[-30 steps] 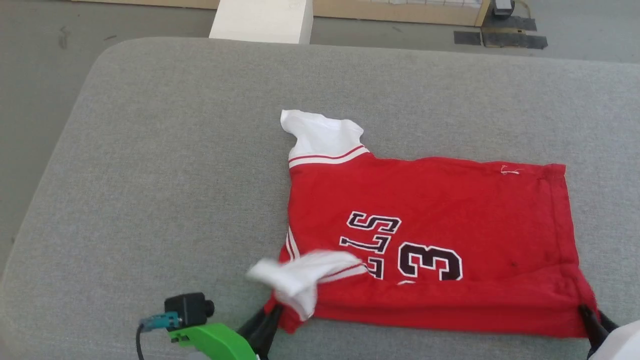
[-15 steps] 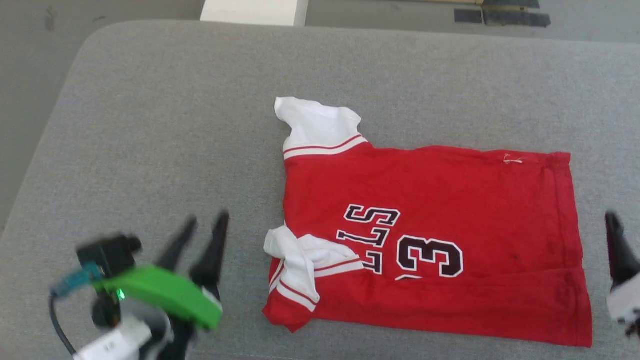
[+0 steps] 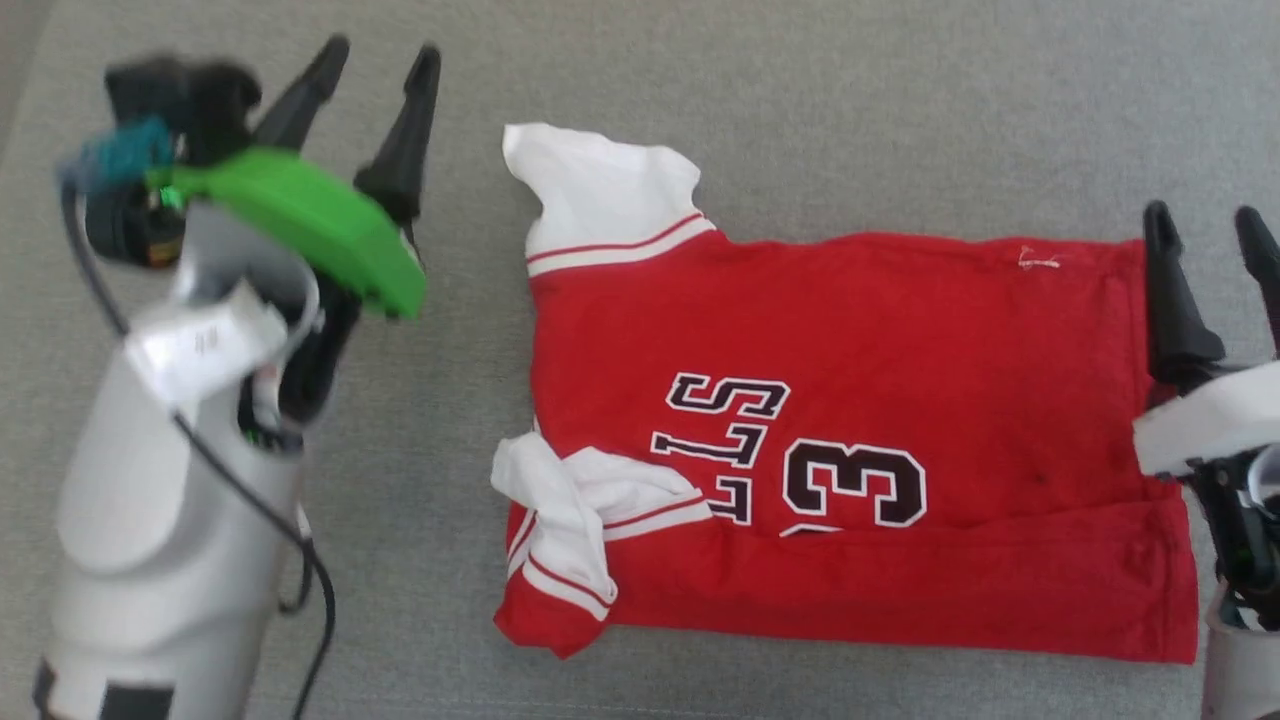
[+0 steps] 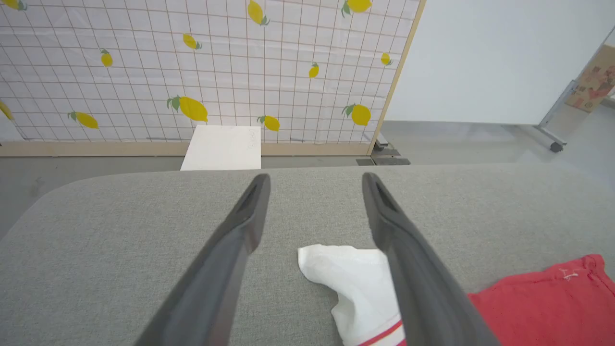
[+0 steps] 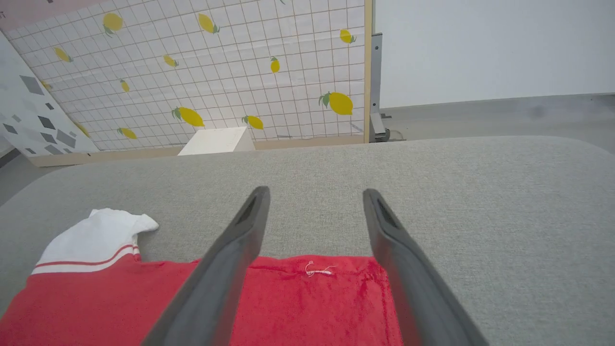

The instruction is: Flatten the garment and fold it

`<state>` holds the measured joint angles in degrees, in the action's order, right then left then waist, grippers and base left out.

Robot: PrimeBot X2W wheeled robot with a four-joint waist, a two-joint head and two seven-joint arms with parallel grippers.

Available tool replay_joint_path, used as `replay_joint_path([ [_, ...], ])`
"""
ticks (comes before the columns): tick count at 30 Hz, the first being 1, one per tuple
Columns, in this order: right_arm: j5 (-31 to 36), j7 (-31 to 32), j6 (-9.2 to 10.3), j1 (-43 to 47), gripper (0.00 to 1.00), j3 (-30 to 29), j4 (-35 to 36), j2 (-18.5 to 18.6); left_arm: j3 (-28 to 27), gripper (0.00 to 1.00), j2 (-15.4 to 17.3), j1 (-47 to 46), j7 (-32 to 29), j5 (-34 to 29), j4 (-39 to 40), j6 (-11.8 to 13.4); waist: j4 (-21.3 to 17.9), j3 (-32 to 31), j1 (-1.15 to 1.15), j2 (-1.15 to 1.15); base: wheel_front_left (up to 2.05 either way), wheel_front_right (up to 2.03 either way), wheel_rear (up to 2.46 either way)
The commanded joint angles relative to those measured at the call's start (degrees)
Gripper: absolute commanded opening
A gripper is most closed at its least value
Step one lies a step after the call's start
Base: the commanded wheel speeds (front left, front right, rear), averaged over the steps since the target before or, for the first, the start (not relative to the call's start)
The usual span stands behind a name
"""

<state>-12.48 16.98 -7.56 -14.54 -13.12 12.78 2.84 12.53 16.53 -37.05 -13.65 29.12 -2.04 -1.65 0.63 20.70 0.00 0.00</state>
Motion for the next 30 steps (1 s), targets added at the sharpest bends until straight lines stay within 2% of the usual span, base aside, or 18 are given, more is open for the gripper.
replay_joint_path([
  [1, 0.2, -0.6, 0.08, -1.2, 1.0, 0.6, -0.4, 0.0, 0.6, 1.0, 0.8, -2.7, -1.0, -1.0, -1.8, -0.8, -2.0, 3.0, 0.0, 0.0, 0.0, 0.0, 0.0],
  [6, -0.6, -1.6, 0.08, -2.8, 1.0, 2.3, -1.2, 0.0, 3.0, 1.0, 3.3, -10.2, -7.2, -1.2, -9.8, -3.2, -4.4, 6.4, 0.0, 0.0, 0.0, 0.0, 0.0],
  [14, -1.6, -3.2, 0.08, -3.3, 1.0, 2.4, -2.4, 0.0, 3.3, 1.0, 5.8, -14.1, -18.0, 3.2, -17.0, -4.2, -8.7, 9.8, 0.0, 0.0, 0.0, 0.0, 0.0],
  [16, -1.9, -3.5, 0.08, -3.2, 1.0, 2.2, -2.6, 0.0, 3.2, 1.0, 6.6, -14.2, -19.6, 3.5, -17.4, -4.0, -9.4, 10.4, 0.0, 0.0, 0.0, 0.0, 0.0],
  [23, -2.8, -4.0, 0.08, -3.3, 1.0, 1.8, -2.5, 0.0, 2.4, 1.0, 9.1, -12.6, -22.8, 2.6, -18.7, -0.2, -11.6, 12.2, 0.0, 0.0, 0.0, 0.0, 0.0],
  [25, -2.7, -3.9, 0.08, -3.4, 1.0, 1.6, -2.2, 0.0, 2.3, 1.0, 9.1, -12.1, -23.2, 3.3, -18.6, -0.3, -11.8, 12.6, 0.0, 0.0, 0.0, 0.0, 0.0],
  [26, -2.6, -3.8, 0.08, -3.4, 1.0, 1.5, -2.0, 0.0, 2.3, 0.79, 8.8, -11.7, -24.0, 4.2, -18.7, -0.6, -11.9, 12.7, 0.0, 0.0, 0.0, 0.0, 0.0],
  [27, -2.6, -3.7, 0.08, -3.4, 1.0, 1.3, -1.9, 0.0, 2.5, 0.2, 8.7, -11.4, -24.7, 4.8, -18.6, -1.2, -11.9, 12.8, 0.0, 0.0, 0.0, 0.0, 0.0],
  [28, -2.5, -3.5, 0.08, -3.5, 1.0, 1.2, -1.7, 0.0, 2.7, 0.0, 8.7, -11.1, -25.2, 5.5, -18.5, -1.8, -11.8, 12.8, 0.0, 0.0, 0.0, 0.0, 0.0],
  [30, -2.1, -2.9, 0.08, -3.7, 1.0, 1.1, -1.3, 0.0, 2.5, 0.0, 8.3, -10.5, -25.8, 6.8, -18.5, -2.2, -11.5, 12.4, 0.0, 0.0, 0.0, 0.0, 0.0],
])
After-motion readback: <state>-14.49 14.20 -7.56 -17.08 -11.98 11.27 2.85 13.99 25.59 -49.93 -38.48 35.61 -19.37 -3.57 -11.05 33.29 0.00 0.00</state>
